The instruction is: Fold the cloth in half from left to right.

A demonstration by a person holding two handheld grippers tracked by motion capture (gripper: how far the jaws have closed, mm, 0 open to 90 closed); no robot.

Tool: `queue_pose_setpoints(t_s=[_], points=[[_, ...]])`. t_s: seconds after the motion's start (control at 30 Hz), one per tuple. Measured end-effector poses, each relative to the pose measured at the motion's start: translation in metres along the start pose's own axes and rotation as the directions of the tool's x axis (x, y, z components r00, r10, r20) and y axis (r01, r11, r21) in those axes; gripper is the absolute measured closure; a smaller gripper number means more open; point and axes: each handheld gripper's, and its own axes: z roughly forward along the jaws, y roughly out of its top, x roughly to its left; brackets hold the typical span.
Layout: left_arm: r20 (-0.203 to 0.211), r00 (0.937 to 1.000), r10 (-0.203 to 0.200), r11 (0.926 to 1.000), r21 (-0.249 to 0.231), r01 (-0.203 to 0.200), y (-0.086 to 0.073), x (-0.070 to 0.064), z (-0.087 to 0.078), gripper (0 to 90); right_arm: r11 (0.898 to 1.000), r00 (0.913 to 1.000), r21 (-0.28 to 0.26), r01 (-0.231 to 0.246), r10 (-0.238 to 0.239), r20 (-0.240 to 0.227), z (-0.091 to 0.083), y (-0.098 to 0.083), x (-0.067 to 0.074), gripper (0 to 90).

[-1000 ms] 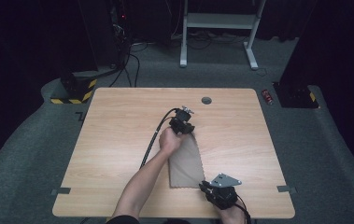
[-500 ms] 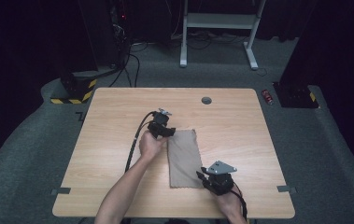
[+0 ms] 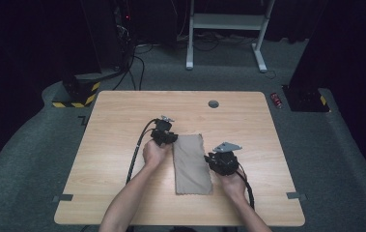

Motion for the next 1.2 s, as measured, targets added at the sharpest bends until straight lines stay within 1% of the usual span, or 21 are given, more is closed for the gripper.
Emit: queue_pose_setpoints(t_s=[0.1,0.17,0.2,0.3,0.33,0.4,0.43,0.47,0.5,0.53,0.6,0.7,0.73,0.83,0.93,0.97,1.0,1.03,1.07,1.13,1.2], points=[[0.008,1.0000,0.000,1.0000,-0.008,0.000,-0.002,-0.001,0.000,81.6,0.999,0.9995,0.016,-0.030,0.030,0.009,0.017,0.012,-0.010,73.9],[0.010,0.9999,0.012,0.9999,-0.005,-0.012,-0.002,0.000,0.000,84.4,0.998,0.9986,0.022,-0.050,0.050,0.019,0.029,0.020,-0.017,73.2],[0.012,0.9999,0.011,0.9999,-0.007,-0.011,-0.002,-0.001,0.000,85.3,0.998,0.9979,0.022,-0.059,0.058,0.028,0.035,0.024,-0.020,72.5],[0.019,0.9998,0.009,0.9999,-0.007,-0.009,-0.002,0.000,0.000,87.0,0.995,0.9948,0.038,-0.088,0.086,0.055,0.051,0.035,-0.027,70.2],[0.025,0.9997,0.005,0.9999,-0.009,-0.005,-0.002,0.000,0.001,87.3,0.996,0.9937,0.032,-0.088,0.086,0.072,0.056,0.038,-0.029,69.6],[0.034,0.9994,0.001,0.9999,-0.012,-0.001,-0.002,0.001,0.001,87.6,0.992,0.9913,0.054,-0.111,0.106,0.078,0.066,0.043,-0.033,69.0],[0.039,0.9992,0.002,0.9999,-0.011,-0.001,-0.002,0.002,0.001,87.6,0.993,0.9904,0.047,-0.112,0.107,0.087,0.071,0.044,-0.033,68.7],[0.040,0.9992,0.006,0.9999,-0.011,-0.005,-0.002,0.002,0.001,87.7,0.991,0.9889,0.057,-0.123,0.117,0.092,0.075,0.046,-0.034,67.5],[0.044,0.9990,0.005,0.9999,-0.010,-0.005,-0.002,0.003,0.001,87.8,0.989,0.9883,0.072,-0.132,0.125,0.087,0.080,0.047,-0.036,67.4],[0.047,0.9989,-0.003,0.9999,-0.012,0.003,-0.002,0.003,0.001,87.9,0.989,0.9877,0.065,-0.132,0.126,0.093,0.083,0.049,-0.036,67.4],[0.051,0.9987,-0.007,0.9999,-0.009,0.008,-0.002,0.004,0.001,88.1,0.990,0.9886,0.066,-0.126,0.119,0.092,0.086,0.051,-0.034,70.5],[0.050,0.9987,-0.003,1.0000,-0.006,0.003,-0.002,0.004,0.001,88.3,0.993,0.9943,0.094,-0.071,0.063,0.087,0.088,0.056,-0.029,83.4],[0.049,0.9988,-0.001,1.0000,-0.006,0.001,-0.001,0.004,0.001,88.4,0.992,0.9954,0.107,-0.063,0.055,0.079,0.089,0.057,-0.028,86.4],[0.045,0.9989,0.014,0.9999,-0.007,-0.014,0.000,0.003,0.002,89.0,0.992,0.9956,0.122,-0.040,0.029,0.089,0.090,0.061,-0.027,88.3],[0.041,0.9985,0.036,0.9993,0.002,-0.036,0.006,0.002,0.005,89.3,0.993,0.9940,0.117,-0.026,0.014,0.109,0.090,0.061,-0.028,88.6],[0.039,0.9982,0.044,0.9990,-0.002,-0.044,0.009,0.002,0.006,89.4,0.993,0.9931,0.115,-0.017,0.003,0.117,0.089,0.061,-0.028,88.6],[0.040,0.9980,0.049,0.9988,-0.010,-0.048,0.011,0.001,0.007,89.4,0.993,0.9923,0.114,-0.021,0.007,0.123,0.088,0.062,-0.029,88.6],[0.040,0.9977,0.055,0.9985,-0.004,-0.055,0.013,0.000,0.009,89.4,0.994,0.9915,0.111,-0.024,0.010,0.129,0.088,0.062,-0.031,88.6],[0.039,0.9977,0.055,0.9985,-0.008,-0.054,0.014,-0.001,0.011,89.4,0.994,0.9909,0.108,-0.032,0.018,0.133,0.087,0.061,-0.033,88.6],[0.031,0.9963,0.080,0.9968,0.002,-0.080,0.017,-0.004,0.014,89.4,0.994,0.9897,0.103,-0.042,0.027,0.141,0.086,0.061,-0.036,88.6],[0.015,0.9941,0.107,0.9942,-0.003,-0.107,0.020,-0.007,0.016,89.4,0.995,0.9885,0.095,-0.041,0.027,0.149,0.086,0.060,-0.039,88.6]])
